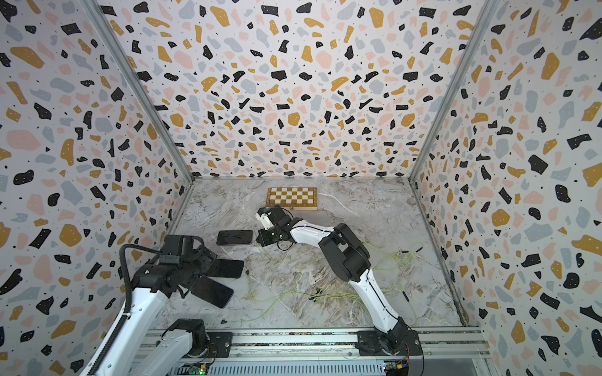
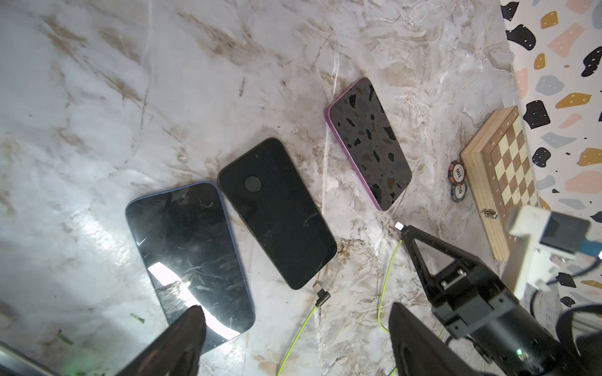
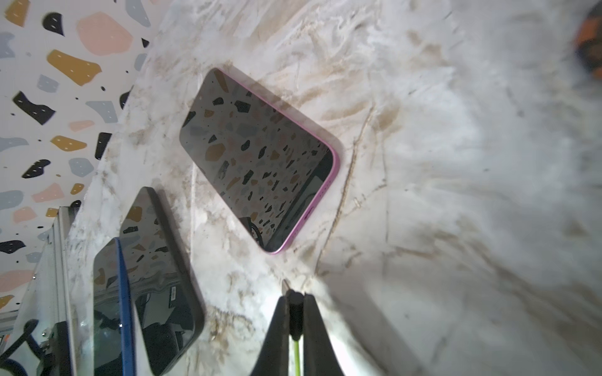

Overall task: Plug wired earphones into phones
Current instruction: Pick up the wired earphone from the center of the board, then pick up the phone at the center of the board.

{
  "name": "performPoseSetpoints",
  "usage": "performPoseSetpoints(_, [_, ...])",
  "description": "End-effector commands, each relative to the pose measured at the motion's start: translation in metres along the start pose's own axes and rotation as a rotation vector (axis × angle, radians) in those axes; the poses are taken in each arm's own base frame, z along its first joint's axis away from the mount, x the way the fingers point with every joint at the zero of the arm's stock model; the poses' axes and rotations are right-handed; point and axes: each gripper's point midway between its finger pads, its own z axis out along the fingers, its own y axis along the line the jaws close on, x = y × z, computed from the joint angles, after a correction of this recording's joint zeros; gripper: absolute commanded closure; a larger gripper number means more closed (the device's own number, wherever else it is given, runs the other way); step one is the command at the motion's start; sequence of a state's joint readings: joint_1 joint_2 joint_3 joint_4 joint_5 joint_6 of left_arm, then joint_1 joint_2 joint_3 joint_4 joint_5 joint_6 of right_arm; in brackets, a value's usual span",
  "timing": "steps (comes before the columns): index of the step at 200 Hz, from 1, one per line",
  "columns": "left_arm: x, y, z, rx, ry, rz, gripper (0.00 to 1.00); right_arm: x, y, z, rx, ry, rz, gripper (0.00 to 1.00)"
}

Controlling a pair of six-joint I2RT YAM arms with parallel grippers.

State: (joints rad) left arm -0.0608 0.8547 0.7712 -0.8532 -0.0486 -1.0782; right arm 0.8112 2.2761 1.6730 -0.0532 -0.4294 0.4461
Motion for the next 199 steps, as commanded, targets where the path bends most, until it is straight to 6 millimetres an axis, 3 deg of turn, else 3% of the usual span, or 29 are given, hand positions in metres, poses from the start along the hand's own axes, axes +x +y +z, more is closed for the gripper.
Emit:
performPoseSetpoints(1, [-0.006,-0.023,0.01,0.019,0.029,-0.059,0.16,-0.061,0.018,-0.068,-0.029,-0.223,-0.03,1.0])
performPoseSetpoints(52, [-0.001,-0.066,0.066,-0.093,0.189,-0.254,0.12,-0.057,-0.003,-0.143,0.041,-0.396,-0.068,1.0])
performPoseSetpoints(84, [-0.002,-0.09,0.098,-0.157,0.232,-0.26,0.07,-0.041,-0.007,-0.172,0.062,-0.456,-0.098,1.0])
performPoseSetpoints(100, [-0.002,-0.09,0.113,-0.204,0.232,-0.313,0.05,-0.035,-0.007,-0.181,0.078,-0.48,-0.116,1.0])
performPoseSetpoints(158, [-0.011,-0.106,0.156,-0.283,0.222,-0.351,0.01,-0.026,-0.013,-0.17,0.036,-0.502,-0.107,1.0])
performPoseSetpoints(199, [0.003,-0.098,0.18,-0.382,0.283,-0.395,0.01,-0.022,-0.019,-0.167,0.063,-0.504,-0.111,1.0])
